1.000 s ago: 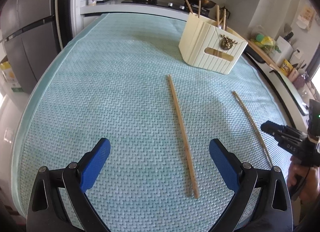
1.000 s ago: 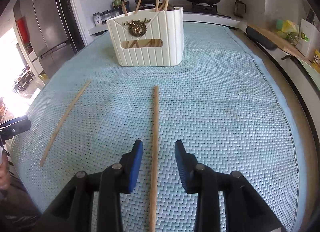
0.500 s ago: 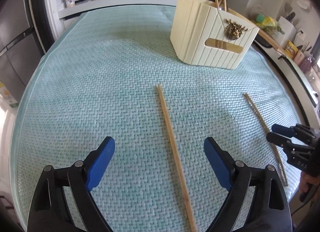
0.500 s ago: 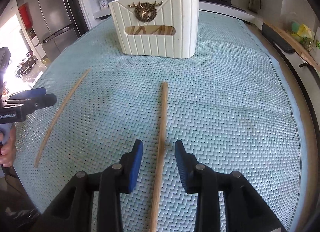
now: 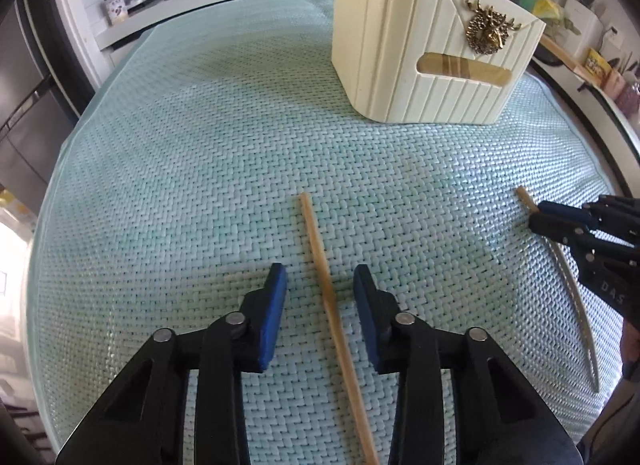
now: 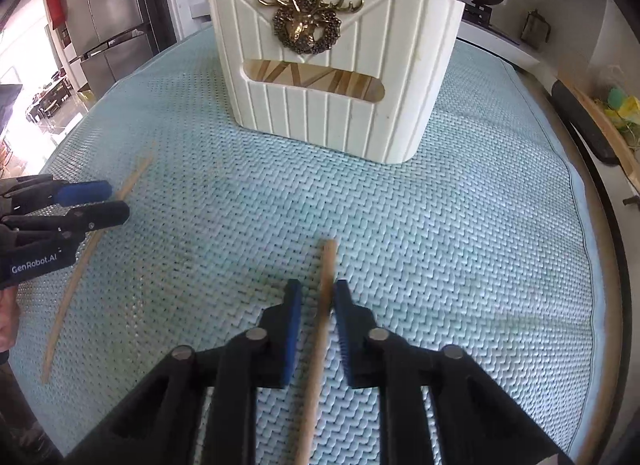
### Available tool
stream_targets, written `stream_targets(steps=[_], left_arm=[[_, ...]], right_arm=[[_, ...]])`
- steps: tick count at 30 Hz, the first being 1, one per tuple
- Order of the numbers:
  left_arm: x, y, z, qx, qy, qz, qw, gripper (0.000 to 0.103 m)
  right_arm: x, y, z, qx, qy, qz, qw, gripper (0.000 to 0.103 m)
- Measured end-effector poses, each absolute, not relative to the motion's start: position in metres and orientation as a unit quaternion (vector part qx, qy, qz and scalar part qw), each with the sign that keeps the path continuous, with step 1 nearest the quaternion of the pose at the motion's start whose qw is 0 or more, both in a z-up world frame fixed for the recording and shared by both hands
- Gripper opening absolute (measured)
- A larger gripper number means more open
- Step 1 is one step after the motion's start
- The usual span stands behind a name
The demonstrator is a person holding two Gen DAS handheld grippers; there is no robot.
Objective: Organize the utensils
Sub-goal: 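Close the left tool on one chopstick while the right tool grasps the other, then lift and carry the chopsticks upright with both tools to the caddy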
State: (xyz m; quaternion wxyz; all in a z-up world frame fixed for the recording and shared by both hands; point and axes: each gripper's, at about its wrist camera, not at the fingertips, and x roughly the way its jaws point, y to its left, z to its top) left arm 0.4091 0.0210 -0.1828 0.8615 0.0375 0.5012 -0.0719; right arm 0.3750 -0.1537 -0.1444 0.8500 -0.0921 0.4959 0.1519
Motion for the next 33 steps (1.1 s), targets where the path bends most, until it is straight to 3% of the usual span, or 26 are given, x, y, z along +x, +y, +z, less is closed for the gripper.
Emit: stream_targets(steps=[1,2,4,10,18,25,33], left_arm=[[0.408,0.018,-0.183,0.039,0.500,-0.076,0.862,0.014],[0.405,0.016,-0.183,0.041,0.499,-0.080,0.862,0.008],[0.405,0.013,-0.182,0.040,0.498,-0.080,0.863,0.005],[0.398,0.024,-0.166,0.002,0.474,-0.095,0.875,0.004],[0.366,0.043,-0.089,-0.041,0.388,-0.126,0.912,0.004],[0.327,0.056,-0.034,-0.061,0.314,-0.144,0.937,0.004],[0.309,0.056,-0.007,-0.069,0.271,-0.156,0.947,0.004]], right_arm=[[0.379,-0.154,-0.144,-0.088,0.498,0.155,0.849,0.008],[0.382,-0.155,-0.144,-0.082,0.499,0.156,0.849,0.008],[0.386,-0.160,-0.144,-0.060,0.501,0.161,0.848,0.007],[0.379,-0.187,-0.121,0.016,0.468,0.177,0.866,0.007],[0.336,-0.212,-0.036,0.074,0.361,0.214,0.905,0.007],[0.285,-0.219,0.022,0.071,0.269,0.228,0.933,0.007],[0.256,-0.212,0.048,0.044,0.211,0.213,0.953,0.007]])
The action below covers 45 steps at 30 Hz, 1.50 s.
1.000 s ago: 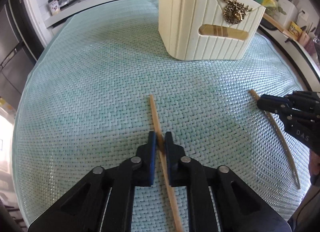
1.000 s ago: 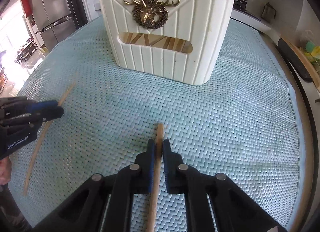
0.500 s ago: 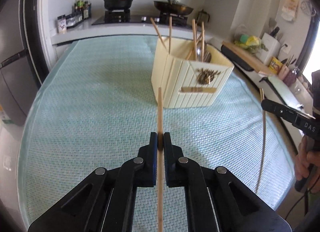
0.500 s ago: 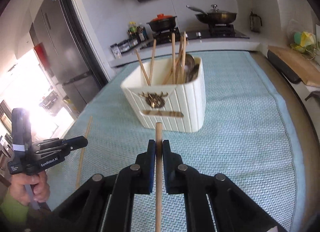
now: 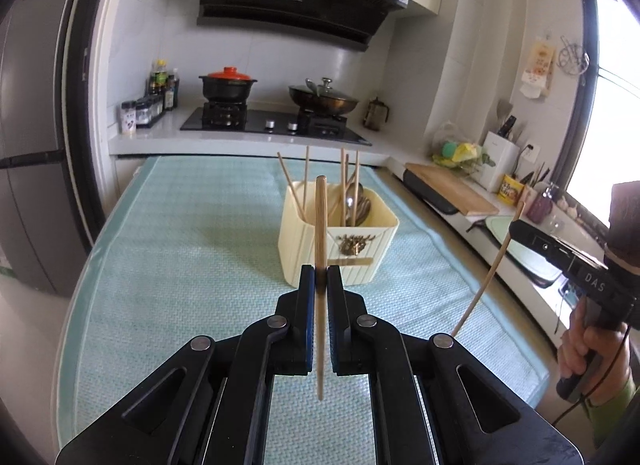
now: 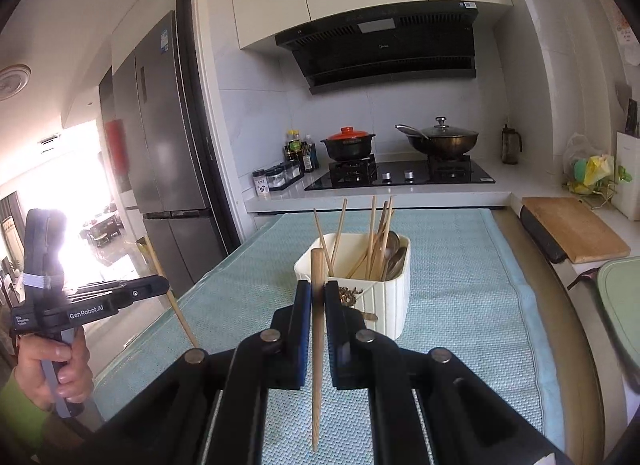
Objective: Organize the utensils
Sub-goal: 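Lift and carry the chopsticks upright with both tools to the caddy, then open the left tool over the caddy while the right tool releases its chopstick into it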
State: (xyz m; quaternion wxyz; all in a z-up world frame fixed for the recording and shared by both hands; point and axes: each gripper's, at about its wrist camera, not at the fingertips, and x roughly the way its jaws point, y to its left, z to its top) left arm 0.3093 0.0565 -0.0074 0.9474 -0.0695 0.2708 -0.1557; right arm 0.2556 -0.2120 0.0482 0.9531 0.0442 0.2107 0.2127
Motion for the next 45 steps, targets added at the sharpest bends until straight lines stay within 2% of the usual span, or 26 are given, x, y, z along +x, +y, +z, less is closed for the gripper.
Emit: stream_targets(steps=[11,17,25,30,37,45], left_arm=[[0.314,0.056,0.006,-0.082,0.258,-0.168,0.948,0.004],[0.335,0.051,0.035,-0.077,0.238,-0.172,0.953,0.004],[0.388,0.037,0.086,-0.074,0.197,-0.176,0.962,0.004],[0.437,0.024,0.097,-0.072,0.189,-0.165,0.965,0.004],[0.506,0.001,0.061,-0.071,0.239,-0.157,0.956,0.004],[0.548,-0.020,0.004,-0.050,0.312,-0.153,0.936,0.005]], right_arm=[[0.259,-0.212,0.066,0.030,0.189,0.203,0.960,0.007],[0.280,-0.208,0.088,0.017,0.172,0.202,0.964,0.007],[0.327,-0.200,0.138,0.002,0.127,0.191,0.973,0.007],[0.362,-0.193,0.155,-0.007,0.103,0.179,0.978,0.007],[0.422,-0.184,0.127,-0.023,0.123,0.164,0.979,0.007],[0.486,-0.180,0.047,-0.009,0.267,0.178,0.947,0.008]])
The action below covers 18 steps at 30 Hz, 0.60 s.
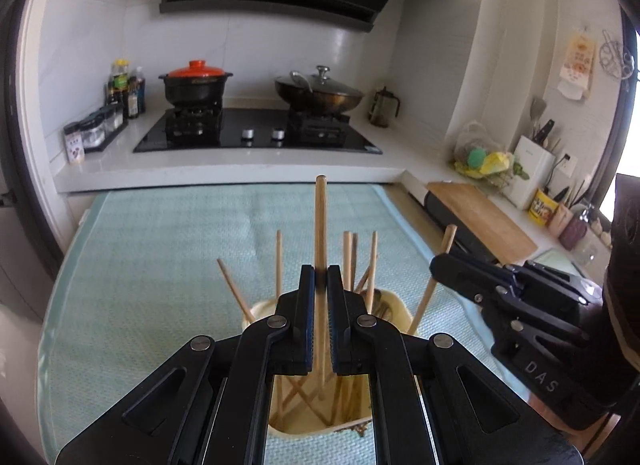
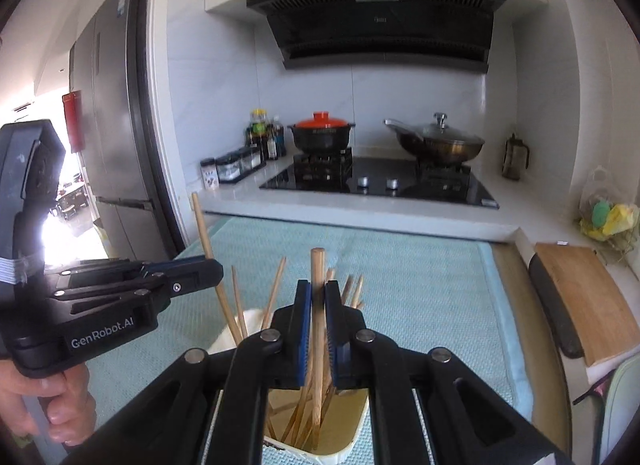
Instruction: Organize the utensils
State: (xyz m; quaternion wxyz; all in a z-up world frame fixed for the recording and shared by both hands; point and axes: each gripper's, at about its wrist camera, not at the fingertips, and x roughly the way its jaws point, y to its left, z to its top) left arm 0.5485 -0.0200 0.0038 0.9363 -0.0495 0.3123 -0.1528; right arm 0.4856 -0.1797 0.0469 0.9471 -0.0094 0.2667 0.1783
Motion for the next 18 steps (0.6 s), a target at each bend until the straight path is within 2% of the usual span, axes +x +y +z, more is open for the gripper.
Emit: stream_targets(steps=[2,3,4,5,6,7,8,10,12,14,18], left_arm=[[0.556,-0.020,-0.005,-0.048,0.329,-0.143,0.932,0.007],[0.558,-0.019,-0.007,-0.047,0.335,-0.137,0.931,0.018],[0.557,-0.016,-0.007,-0.046,0.337,-0.131,0.931,0.035],[0.553,-0.012,-0.005,-0.044,0.332,-0.124,0.934,0.045],[0.545,-0.008,0.000,-0.042,0.321,-0.118,0.939,0.063],[0.535,-0.004,0.005,-0.037,0.307,-0.113,0.944,0.074],[0.526,0.000,0.011,-0.029,0.294,-0.110,0.949,0.078],[0.502,0.005,0.022,-0.010,0.272,-0.097,0.957,0.092],[0.474,0.007,0.033,0.009,0.243,-0.081,0.966,0.101],[0.445,0.007,0.040,0.028,0.216,-0.060,0.974,0.102],[0.389,0.004,0.043,0.034,0.192,-0.028,0.980,0.103]], right_arm=[[0.496,-0.180,0.030,-0.004,0.299,0.182,0.937,0.008],[0.499,-0.181,0.025,0.000,0.308,0.184,0.933,0.010],[0.500,-0.183,0.023,0.006,0.311,0.183,0.932,0.020],[0.499,-0.187,0.023,0.013,0.308,0.181,0.934,0.038],[0.494,-0.193,0.026,0.022,0.299,0.178,0.937,0.048],[0.488,-0.199,0.031,0.031,0.288,0.173,0.941,0.057],[0.480,-0.204,0.037,0.036,0.276,0.169,0.946,0.058],[0.461,-0.212,0.050,0.033,0.256,0.165,0.952,0.058],[0.442,-0.217,0.064,0.021,0.235,0.156,0.959,0.065],[0.413,-0.222,0.076,0.011,0.210,0.144,0.967,0.080],[0.353,-0.227,0.094,0.005,0.166,0.127,0.978,0.084]])
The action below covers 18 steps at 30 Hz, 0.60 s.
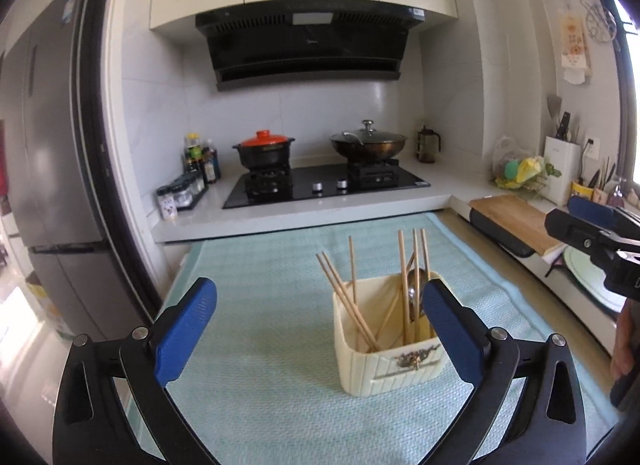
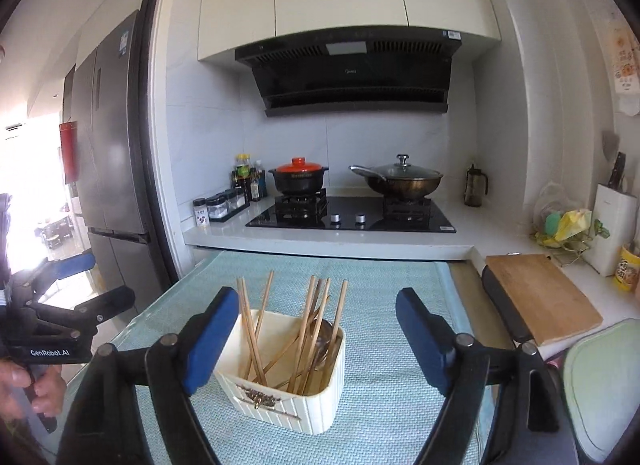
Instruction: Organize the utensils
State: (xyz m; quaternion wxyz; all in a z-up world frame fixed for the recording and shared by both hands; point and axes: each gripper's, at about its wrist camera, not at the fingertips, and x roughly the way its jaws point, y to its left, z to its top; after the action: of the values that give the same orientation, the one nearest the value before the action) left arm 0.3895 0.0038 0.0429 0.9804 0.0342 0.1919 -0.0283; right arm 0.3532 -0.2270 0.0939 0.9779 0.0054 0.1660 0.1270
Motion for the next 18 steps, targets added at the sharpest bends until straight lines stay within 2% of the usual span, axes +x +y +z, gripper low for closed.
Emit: stream_targets(steps=[4,7,14,18], left_arm=[[0.343,0.006,0.038,0.013,0.198,-0.019,0.980,0.103],[0.320,0.011,0.032,-0.006,0.210,-0.007,0.978,0.103],[0.282,0.026,0.022,-0.012,0.214,0.046,0.976,0.103],[0.274,0.027,0.014,0.002,0.224,0.067,0.972,0.103]], right_arm=[[0.298,-0.228,0.098,0.010,0.143,0.112,0.983,0.089],[0.267,-0.226,0.091,0.019,0.142,0.112,0.983,0.103],[0.223,-0.228,0.070,0.071,0.166,0.119,0.976,0.103],[0.209,-0.215,0.062,0.046,0.175,0.097,0.979,0.103]])
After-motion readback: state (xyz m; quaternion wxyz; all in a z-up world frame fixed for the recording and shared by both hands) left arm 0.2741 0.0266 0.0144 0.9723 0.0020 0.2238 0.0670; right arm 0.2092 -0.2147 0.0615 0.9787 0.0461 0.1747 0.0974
